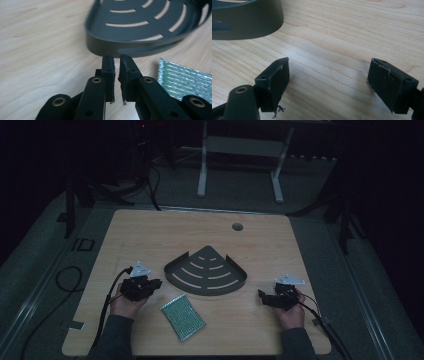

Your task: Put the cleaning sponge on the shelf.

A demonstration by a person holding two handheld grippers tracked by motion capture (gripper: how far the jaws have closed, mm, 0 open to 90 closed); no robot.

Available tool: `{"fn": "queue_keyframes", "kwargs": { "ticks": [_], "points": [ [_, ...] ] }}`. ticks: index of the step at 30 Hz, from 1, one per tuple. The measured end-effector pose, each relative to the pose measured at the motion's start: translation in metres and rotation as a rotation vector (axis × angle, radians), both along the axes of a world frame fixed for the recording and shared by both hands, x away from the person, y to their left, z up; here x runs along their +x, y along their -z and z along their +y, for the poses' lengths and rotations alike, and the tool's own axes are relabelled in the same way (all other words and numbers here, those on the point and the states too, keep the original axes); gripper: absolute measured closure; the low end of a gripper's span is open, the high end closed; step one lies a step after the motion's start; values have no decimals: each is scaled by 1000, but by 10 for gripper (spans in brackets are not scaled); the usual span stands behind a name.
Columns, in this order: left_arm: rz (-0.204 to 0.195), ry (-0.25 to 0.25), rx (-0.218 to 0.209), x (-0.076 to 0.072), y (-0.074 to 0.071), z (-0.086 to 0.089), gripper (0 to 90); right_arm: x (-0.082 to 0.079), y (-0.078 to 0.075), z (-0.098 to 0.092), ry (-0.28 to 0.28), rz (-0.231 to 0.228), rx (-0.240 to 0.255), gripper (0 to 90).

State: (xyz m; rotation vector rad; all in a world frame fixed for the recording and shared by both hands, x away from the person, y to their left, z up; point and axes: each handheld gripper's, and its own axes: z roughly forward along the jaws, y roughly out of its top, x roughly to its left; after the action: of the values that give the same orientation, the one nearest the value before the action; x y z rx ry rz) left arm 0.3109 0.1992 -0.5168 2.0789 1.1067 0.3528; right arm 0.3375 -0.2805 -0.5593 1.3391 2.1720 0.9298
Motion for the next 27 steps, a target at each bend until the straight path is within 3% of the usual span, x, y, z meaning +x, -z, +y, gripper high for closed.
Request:
{"fn": "queue_keyframes", "kwargs": {
  "ticks": [13,27],
  "points": [
    [23,136,19,-14,0,-27,900,0,0,0,0,0,0,175],
    [50,232,39,-23,3,-51,900,0,0,0,0,0,0,174]
  ]
}}
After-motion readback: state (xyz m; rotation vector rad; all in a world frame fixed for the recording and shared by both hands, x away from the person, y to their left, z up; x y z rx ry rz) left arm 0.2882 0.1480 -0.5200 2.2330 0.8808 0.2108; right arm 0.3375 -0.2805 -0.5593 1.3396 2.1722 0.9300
